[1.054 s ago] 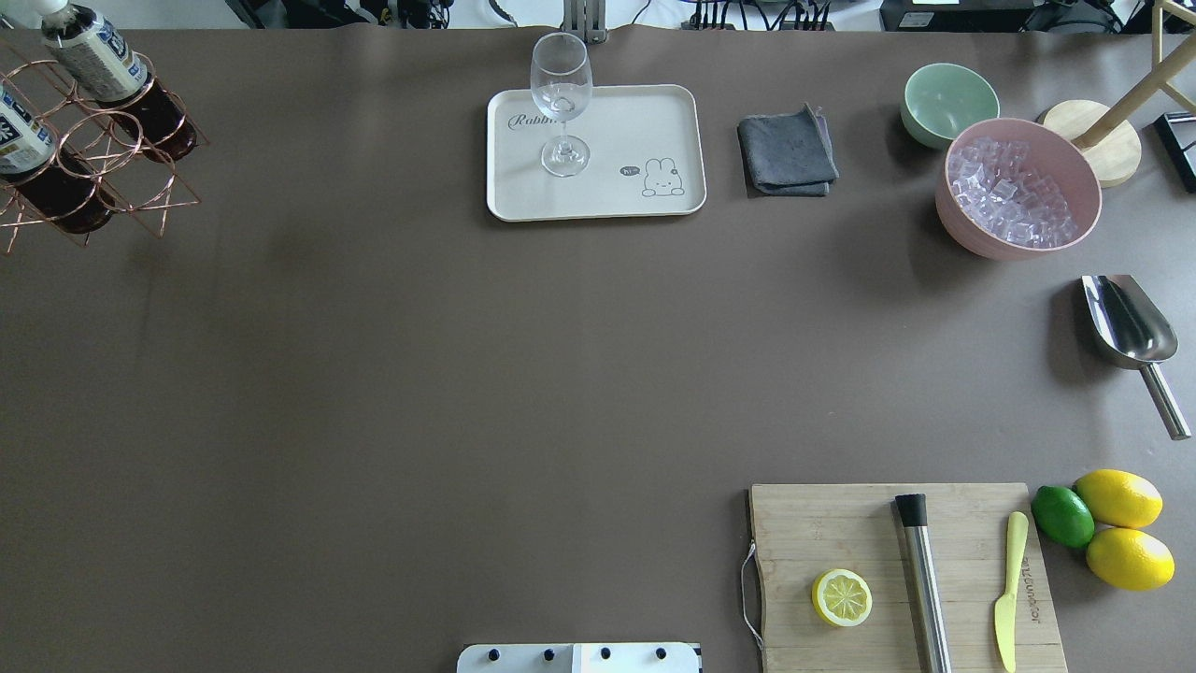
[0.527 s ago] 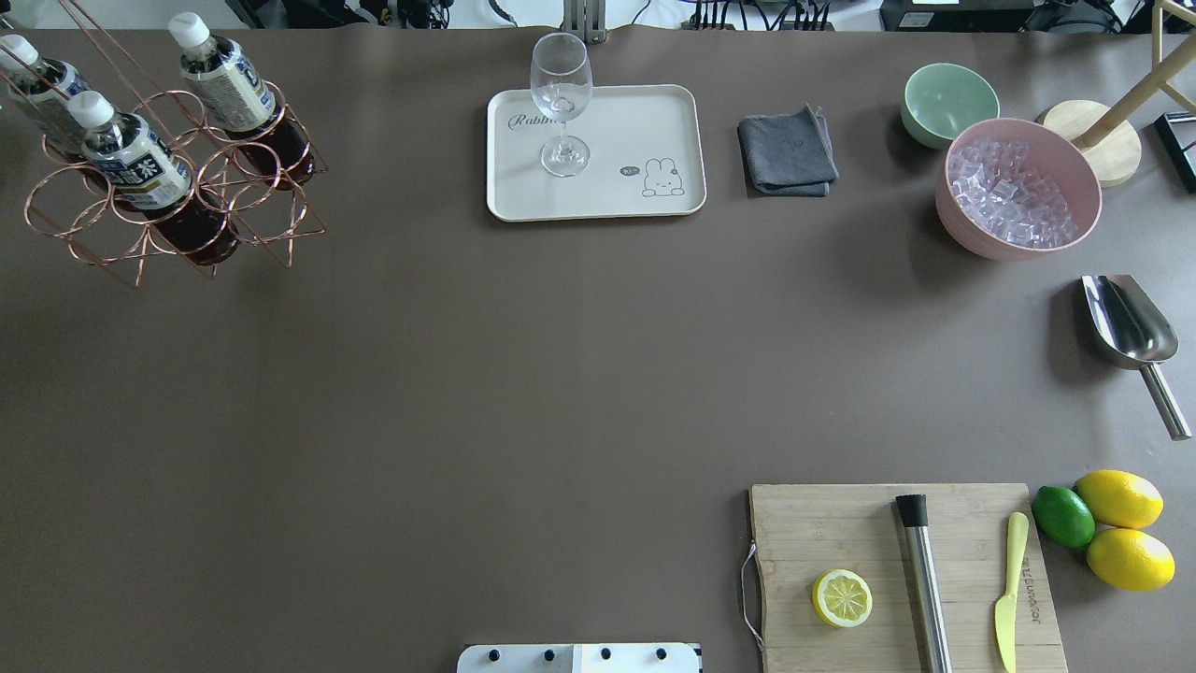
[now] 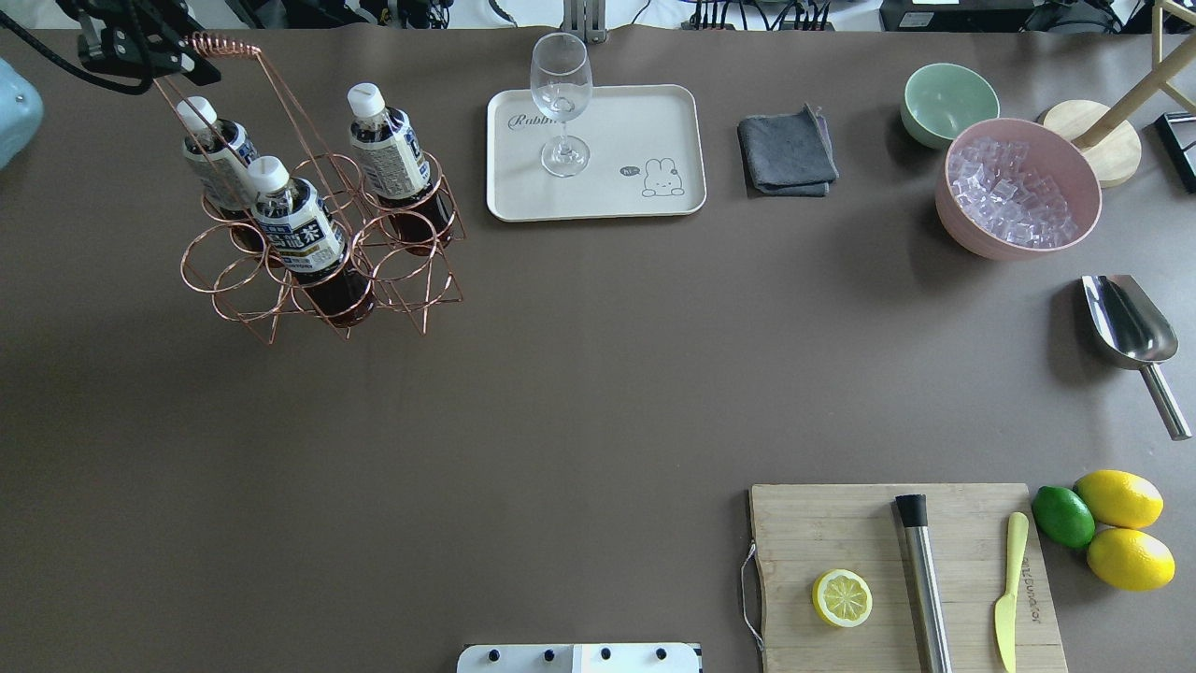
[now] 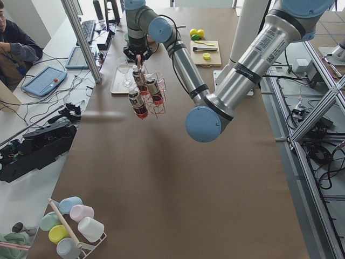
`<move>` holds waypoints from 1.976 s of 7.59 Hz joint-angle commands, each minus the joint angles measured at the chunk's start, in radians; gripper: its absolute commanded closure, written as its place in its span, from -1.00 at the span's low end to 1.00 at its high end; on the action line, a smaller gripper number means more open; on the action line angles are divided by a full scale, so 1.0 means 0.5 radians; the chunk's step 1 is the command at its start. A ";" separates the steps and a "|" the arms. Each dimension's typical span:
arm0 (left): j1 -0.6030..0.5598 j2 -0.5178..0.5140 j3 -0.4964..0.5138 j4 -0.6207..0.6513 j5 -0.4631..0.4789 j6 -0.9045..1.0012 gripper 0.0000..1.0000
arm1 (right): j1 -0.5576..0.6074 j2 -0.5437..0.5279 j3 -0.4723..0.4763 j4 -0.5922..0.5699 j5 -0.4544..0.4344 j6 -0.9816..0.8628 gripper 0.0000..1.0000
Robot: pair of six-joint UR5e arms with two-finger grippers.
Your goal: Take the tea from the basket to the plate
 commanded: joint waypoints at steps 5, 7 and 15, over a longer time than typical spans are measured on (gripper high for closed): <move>0.822 -0.522 0.132 0.000 0.521 -0.653 1.00 | -0.027 -0.001 -0.003 0.000 -0.005 0.000 -1.00; 0.933 -0.595 0.148 -0.003 0.591 -0.755 1.00 | -0.265 0.120 -0.051 0.006 -0.099 -0.009 -1.00; 1.013 -0.577 0.157 -0.006 0.662 -0.774 1.00 | -0.940 1.154 0.120 0.299 -0.121 0.604 -1.00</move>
